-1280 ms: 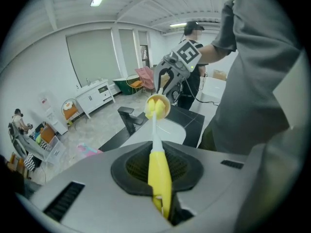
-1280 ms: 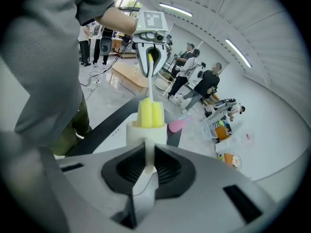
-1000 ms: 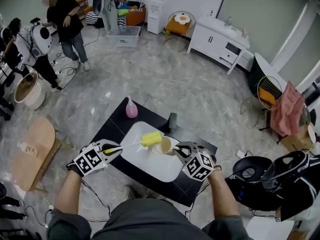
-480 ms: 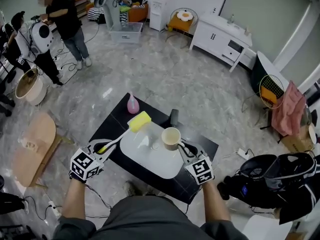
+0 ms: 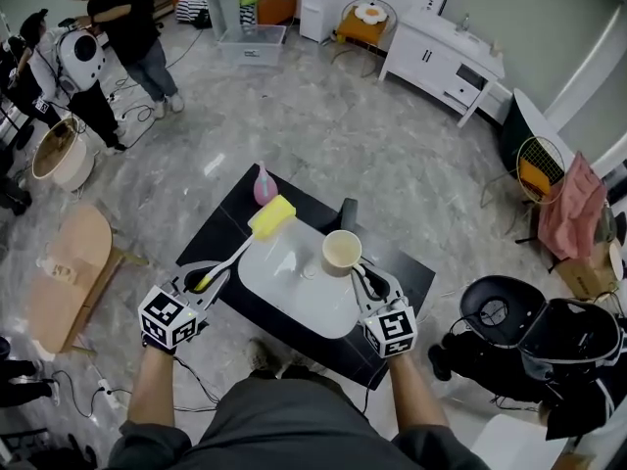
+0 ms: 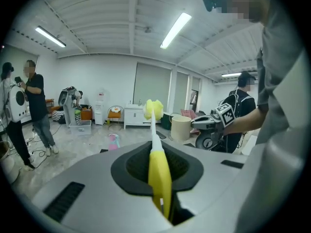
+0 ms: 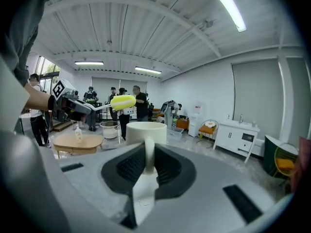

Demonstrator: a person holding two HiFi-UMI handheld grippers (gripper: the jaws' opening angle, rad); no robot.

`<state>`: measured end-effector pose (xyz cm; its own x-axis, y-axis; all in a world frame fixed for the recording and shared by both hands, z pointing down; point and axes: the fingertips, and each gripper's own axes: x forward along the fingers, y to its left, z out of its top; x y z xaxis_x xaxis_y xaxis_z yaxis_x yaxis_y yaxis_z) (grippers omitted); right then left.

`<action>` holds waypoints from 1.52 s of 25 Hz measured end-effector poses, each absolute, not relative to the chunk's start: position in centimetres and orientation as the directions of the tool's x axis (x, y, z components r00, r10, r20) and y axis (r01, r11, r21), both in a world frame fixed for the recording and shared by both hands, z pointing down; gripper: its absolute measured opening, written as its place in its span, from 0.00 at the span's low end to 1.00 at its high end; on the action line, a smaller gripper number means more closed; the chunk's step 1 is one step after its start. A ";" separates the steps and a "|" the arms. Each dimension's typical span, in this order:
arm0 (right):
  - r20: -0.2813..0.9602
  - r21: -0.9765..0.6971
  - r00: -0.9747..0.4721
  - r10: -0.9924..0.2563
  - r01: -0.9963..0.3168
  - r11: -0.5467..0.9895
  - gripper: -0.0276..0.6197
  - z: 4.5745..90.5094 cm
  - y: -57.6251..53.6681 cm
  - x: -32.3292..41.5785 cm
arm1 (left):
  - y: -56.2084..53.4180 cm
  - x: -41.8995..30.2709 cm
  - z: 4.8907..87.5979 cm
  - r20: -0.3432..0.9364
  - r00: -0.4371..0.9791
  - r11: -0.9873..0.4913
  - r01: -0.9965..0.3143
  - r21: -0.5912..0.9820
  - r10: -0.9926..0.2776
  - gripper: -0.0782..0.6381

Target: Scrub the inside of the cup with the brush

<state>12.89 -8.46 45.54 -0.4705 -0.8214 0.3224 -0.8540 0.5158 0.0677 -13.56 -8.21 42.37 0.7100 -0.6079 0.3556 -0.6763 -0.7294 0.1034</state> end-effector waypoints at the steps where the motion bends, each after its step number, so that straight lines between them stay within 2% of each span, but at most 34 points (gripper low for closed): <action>1: 0.324 0.064 -0.469 -0.822 -0.856 0.513 0.11 45.9 -8.6 12.8 | -8.4 -13.6 42.6 0.357 0.708 -0.727 -0.679 0.104 -0.610 0.15; 9: 0.338 0.049 -0.460 -0.821 -0.862 0.504 0.11 51.2 -10.1 11.6 | -9.9 -13.6 45.8 0.369 0.699 -0.714 -0.690 0.119 -0.613 0.15; 30: 0.528 -0.018 -0.437 -0.728 -0.863 0.504 0.11 74.1 -13.0 9.0 | -13.4 -13.5 57.9 0.446 0.686 -0.689 -0.700 0.189 -0.575 0.15; 38: 0.566 -0.024 -0.399 -0.721 -0.883 0.470 0.11 79.2 -14.7 9.0 | -13.8 -14.0 61.4 0.469 0.685 -0.679 -0.701 0.217 -0.558 0.15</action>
<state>9.05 -14.74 79.22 -0.3995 -0.7213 0.5659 -0.8825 0.4696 -0.0245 -14.01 -13.79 61.39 0.6850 -0.5576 0.4689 -0.7013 -0.6790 0.2170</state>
